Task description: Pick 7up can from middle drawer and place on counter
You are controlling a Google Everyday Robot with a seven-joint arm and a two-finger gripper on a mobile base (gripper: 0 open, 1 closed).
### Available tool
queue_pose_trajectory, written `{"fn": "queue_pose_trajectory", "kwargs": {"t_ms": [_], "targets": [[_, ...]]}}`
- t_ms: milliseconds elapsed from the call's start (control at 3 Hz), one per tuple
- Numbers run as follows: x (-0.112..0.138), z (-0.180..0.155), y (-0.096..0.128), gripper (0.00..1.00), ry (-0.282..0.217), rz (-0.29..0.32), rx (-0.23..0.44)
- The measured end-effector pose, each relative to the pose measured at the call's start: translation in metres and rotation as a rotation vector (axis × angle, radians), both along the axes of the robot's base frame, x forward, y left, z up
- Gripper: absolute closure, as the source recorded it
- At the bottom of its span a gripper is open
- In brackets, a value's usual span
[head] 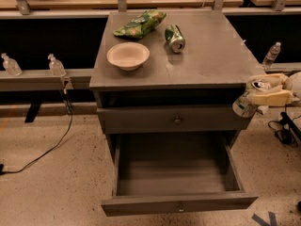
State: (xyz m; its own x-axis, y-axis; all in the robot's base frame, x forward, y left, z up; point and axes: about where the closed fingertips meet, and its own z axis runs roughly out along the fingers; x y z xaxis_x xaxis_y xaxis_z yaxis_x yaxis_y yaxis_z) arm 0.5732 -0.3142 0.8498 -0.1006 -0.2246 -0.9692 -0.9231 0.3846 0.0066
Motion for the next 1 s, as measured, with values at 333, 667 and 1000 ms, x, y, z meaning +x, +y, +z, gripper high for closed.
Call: {"fn": "queue_pose_trajectory", "kwargs": {"t_ms": [333, 667, 1000], "targets": [[0.000, 0.000, 0.000, 1.00, 0.000, 0.000, 0.000], [0.006, 0.023, 0.009, 1.00, -0.040, 0.002, 0.023], [0.012, 0.063, 0.035, 1.00, -0.081, 0.063, 0.042]]}}
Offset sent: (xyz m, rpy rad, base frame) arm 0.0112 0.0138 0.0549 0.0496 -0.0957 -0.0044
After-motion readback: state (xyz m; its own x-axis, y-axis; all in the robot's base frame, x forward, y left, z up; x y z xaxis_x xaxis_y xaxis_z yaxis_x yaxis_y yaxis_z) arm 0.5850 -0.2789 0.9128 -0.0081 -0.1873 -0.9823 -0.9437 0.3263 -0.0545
